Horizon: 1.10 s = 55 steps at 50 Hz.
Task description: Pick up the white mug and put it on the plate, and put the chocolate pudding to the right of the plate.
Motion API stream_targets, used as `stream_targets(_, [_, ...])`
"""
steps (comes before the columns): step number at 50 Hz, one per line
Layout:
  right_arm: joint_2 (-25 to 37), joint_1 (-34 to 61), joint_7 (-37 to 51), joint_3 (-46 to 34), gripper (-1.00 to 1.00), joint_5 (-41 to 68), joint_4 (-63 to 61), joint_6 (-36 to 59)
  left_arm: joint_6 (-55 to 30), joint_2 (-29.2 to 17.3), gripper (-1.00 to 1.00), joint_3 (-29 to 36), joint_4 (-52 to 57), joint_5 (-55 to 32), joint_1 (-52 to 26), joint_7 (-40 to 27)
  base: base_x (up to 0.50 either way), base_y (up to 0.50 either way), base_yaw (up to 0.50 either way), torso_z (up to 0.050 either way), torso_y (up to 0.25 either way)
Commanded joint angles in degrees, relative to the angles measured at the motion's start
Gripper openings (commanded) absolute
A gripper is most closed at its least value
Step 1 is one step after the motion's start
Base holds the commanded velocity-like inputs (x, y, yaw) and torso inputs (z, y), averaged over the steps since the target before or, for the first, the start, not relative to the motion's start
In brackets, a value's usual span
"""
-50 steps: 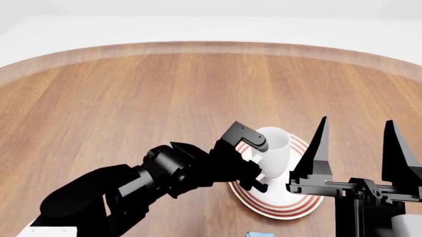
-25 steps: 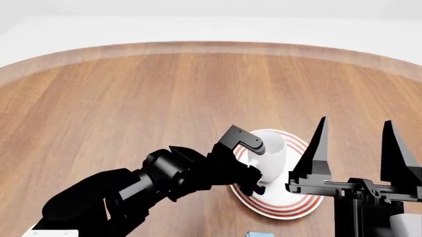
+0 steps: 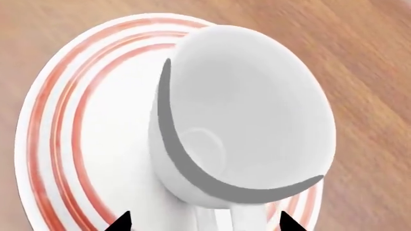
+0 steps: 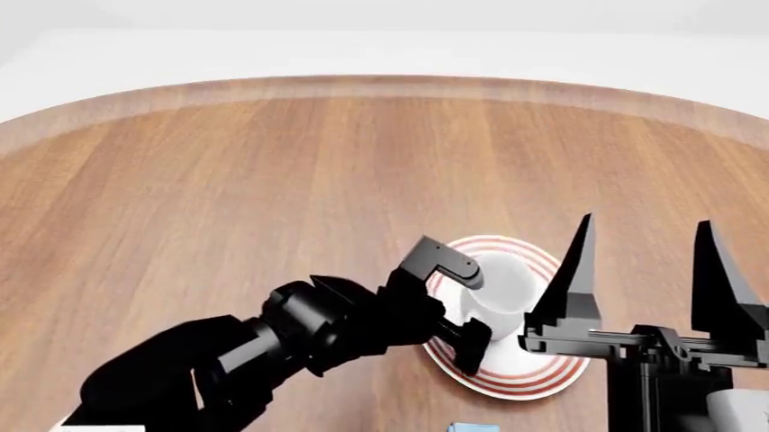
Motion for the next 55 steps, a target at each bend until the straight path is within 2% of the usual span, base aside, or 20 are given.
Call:
stream_targets(1, [0.1, 0.0, 0.1, -0.4, 1.00, -0.3, -0.1, 0.0, -0.5, 0.0, 1.00, 0.0, 2.5, 1.3, 1.4, -1.9, 0.00, 0.00, 0.00, 0.000, 0.000])
stream_targets(23, [0.3, -0.2, 0.5, -0.8, 1.00, -1.1, -0.3, -0.2, -3.4, 0.0, 1.00, -0.2, 6.7, 3.4, 1.7, -10.3, 0.00, 0.00, 0.00, 0.000, 0.000])
stream_targets(38, [0.5, -0.3, 0.7, -1.1, 1.00, -1.3, -0.5, -0.3, -3.7, -0.1, 1.00, -0.3, 13.9, 4.9, 0.8, -16.3, 0.00, 0.00, 0.00, 0.000, 0.000])
stream_targets(49, [0.7, -0.1, 0.9, -1.1, 1.00, -1.2, -0.7, 0.0, -4.2, -3.4, 1.00, -0.4, 23.6, 4.8, 0.6, -22.0, 0.00, 0.00, 0.00, 0.000, 0.000])
stream_targets(55, [0.8, 0.0, 1.0, -1.1, 1.00, -1.3, -0.5, 0.1, -4.0, -4.4, 1.00, -0.4, 24.2, 5.0, 1.3, -22.9, 0.00, 0.00, 0.00, 0.000, 0.000])
